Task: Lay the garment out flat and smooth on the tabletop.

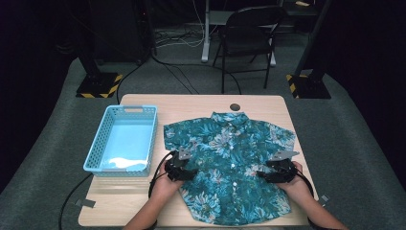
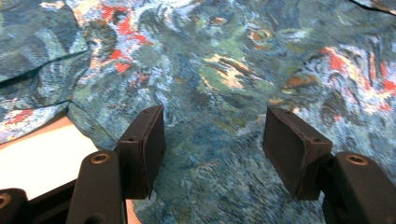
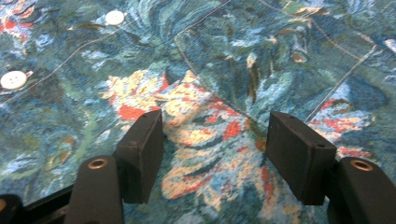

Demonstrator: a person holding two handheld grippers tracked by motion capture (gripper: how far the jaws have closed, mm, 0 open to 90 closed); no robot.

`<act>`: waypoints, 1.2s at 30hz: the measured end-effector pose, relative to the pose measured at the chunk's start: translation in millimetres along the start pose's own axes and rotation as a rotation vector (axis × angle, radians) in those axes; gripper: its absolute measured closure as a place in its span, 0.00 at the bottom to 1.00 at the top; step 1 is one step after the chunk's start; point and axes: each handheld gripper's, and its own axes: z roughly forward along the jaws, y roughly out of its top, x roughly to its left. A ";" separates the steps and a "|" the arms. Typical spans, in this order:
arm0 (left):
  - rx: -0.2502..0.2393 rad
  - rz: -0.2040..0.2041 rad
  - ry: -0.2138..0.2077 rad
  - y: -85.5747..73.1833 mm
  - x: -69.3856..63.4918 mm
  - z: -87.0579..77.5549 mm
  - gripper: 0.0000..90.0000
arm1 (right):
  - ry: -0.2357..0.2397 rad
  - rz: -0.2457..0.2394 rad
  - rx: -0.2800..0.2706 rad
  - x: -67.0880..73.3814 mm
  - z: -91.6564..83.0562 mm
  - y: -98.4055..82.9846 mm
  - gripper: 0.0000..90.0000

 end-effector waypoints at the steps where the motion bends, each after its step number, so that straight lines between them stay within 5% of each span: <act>1: -0.006 -0.003 0.003 -0.3 1.6 0.4 0.43 | 0.001 -0.002 -0.005 -1.3 0.2 -0.3 0.40; 12: -0.045 -0.030 0.027 -0.9 12.9 4.4 0.43 | -0.013 0.019 -0.054 -11.7 6.1 -0.2 0.40; 18: 0.002 -0.022 0.069 1.0 13.5 -4.0 0.41 | -0.031 0.028 -0.016 -9.0 2.3 1.5 0.41; 22: -0.001 -0.078 0.028 1.3 15.8 -10.5 0.37 | -0.023 0.021 -0.008 -4.9 -2.7 2.2 0.39; 28: -0.039 -0.137 -0.063 2.3 12.4 -23.7 0.32 | -0.001 0.019 -0.065 5.4 -16.0 7.0 0.31; 36: -0.100 -0.097 -0.128 10.1 -4.0 -39.0 0.19 | 0.072 -0.003 -0.102 20.2 -29.9 13.5 0.21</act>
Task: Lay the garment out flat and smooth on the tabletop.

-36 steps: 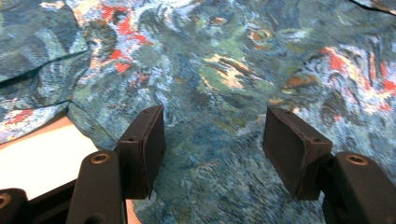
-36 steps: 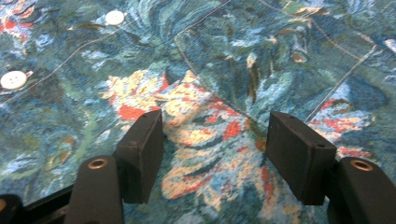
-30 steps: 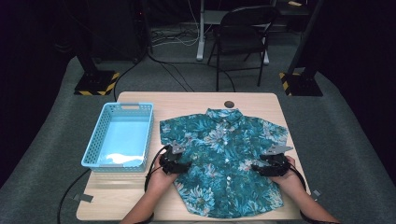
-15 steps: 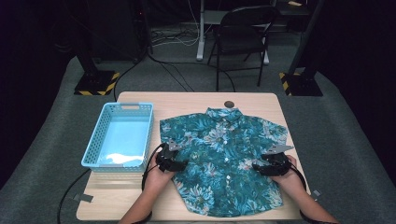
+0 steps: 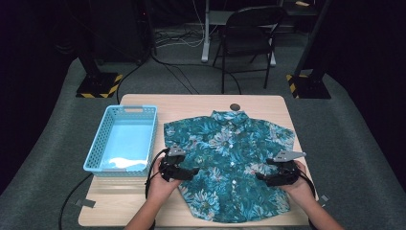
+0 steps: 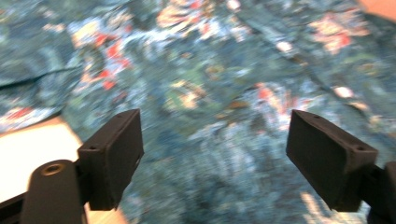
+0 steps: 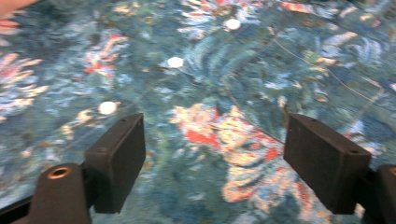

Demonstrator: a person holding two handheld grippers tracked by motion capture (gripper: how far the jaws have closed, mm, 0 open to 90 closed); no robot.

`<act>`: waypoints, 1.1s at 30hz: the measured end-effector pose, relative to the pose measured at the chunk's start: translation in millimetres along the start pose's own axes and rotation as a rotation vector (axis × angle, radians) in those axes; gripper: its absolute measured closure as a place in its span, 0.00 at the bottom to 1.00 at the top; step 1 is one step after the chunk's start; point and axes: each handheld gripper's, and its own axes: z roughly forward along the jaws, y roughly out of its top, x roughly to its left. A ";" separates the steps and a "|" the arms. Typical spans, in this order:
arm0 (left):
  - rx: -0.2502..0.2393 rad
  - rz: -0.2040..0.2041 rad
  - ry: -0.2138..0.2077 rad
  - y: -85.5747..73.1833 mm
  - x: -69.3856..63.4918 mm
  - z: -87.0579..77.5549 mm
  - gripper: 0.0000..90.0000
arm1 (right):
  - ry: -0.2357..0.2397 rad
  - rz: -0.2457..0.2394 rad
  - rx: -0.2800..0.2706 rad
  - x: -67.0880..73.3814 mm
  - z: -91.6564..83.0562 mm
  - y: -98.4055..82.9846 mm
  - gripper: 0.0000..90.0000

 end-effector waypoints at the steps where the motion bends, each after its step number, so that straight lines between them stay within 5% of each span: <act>1: 0.001 0.010 -0.001 1.3 -2.9 -0.6 0.17 | 0.007 -0.001 -0.001 2.3 -1.1 1.1 0.20; 5: -0.022 0.040 -0.040 5.9 -13.9 -3.1 0.16 | 0.041 -0.009 -0.010 14.1 -6.1 5.7 0.19; 12: 0.029 0.080 -0.057 8.4 -29.0 2.6 0.16 | 0.042 -0.085 0.012 32.0 -4.8 11.6 0.19; 19: 0.068 0.108 -0.069 7.7 -41.5 8.7 0.13 | 0.090 -0.073 0.039 41.2 3.3 16.4 0.18; 33: 0.113 0.132 -0.067 -5.3 -39.2 24.2 0.08 | 0.089 -0.080 0.047 47.7 20.2 12.9 0.17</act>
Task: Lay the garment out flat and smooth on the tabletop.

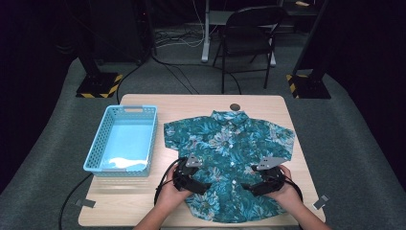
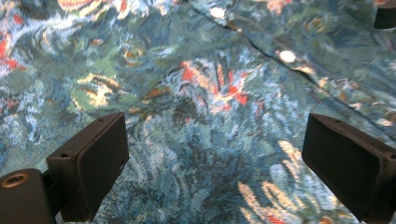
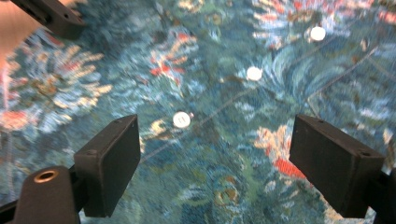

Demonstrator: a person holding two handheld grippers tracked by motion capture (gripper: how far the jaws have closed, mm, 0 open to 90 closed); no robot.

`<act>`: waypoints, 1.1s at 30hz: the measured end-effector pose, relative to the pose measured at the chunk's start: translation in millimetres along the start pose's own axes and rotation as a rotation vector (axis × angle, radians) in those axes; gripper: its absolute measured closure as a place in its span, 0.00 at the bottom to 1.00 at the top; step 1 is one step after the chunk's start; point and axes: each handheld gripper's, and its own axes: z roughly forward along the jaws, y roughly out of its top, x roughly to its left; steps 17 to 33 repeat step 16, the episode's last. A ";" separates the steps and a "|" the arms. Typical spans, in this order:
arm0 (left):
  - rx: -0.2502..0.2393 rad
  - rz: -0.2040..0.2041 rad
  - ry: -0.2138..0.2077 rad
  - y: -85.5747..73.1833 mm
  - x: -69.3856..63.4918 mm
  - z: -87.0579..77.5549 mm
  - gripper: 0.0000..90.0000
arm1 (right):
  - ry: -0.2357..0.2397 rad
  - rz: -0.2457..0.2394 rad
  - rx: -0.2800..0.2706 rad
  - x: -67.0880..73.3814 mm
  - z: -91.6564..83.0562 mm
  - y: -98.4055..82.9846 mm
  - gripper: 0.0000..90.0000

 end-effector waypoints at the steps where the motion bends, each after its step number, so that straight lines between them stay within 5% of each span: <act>1: 0.004 0.001 0.001 -0.9 1.3 1.2 0.07 | -0.003 0.004 0.009 -1.3 1.6 -1.7 0.17; 13: -0.003 -0.022 0.011 -9.6 14.1 5.7 0.04 | -0.005 0.094 0.005 -19.5 3.7 -17.3 0.17; 33: 0.005 -0.016 0.025 -10.5 15.5 7.5 0.01 | -0.018 0.082 0.012 -21.6 4.0 -17.9 0.17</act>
